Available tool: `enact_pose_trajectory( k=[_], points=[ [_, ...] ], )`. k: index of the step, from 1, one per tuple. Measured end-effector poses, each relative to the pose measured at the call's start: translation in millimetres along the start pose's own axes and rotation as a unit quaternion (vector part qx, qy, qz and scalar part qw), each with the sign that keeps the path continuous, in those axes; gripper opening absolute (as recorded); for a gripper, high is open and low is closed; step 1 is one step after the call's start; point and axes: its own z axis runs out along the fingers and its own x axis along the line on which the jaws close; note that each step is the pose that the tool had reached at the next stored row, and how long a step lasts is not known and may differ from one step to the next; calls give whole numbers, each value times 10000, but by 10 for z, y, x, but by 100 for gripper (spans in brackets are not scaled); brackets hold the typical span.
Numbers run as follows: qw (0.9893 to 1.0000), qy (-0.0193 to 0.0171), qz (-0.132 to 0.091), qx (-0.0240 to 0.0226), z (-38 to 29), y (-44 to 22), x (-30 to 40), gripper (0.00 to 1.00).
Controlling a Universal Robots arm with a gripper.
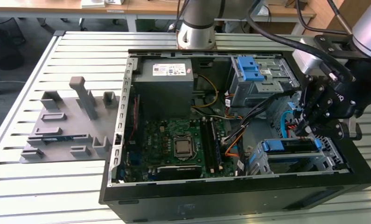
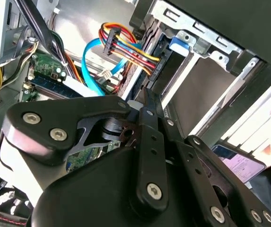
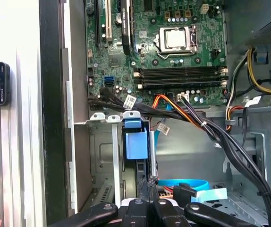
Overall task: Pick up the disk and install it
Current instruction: 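Insert the second disk wire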
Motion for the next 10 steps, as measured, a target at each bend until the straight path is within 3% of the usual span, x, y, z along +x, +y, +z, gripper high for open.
enact_pose_trajectory(
  k=[10],
  points=[
    [10000,-6,0,74,-138,61,-1,11]
  ],
)
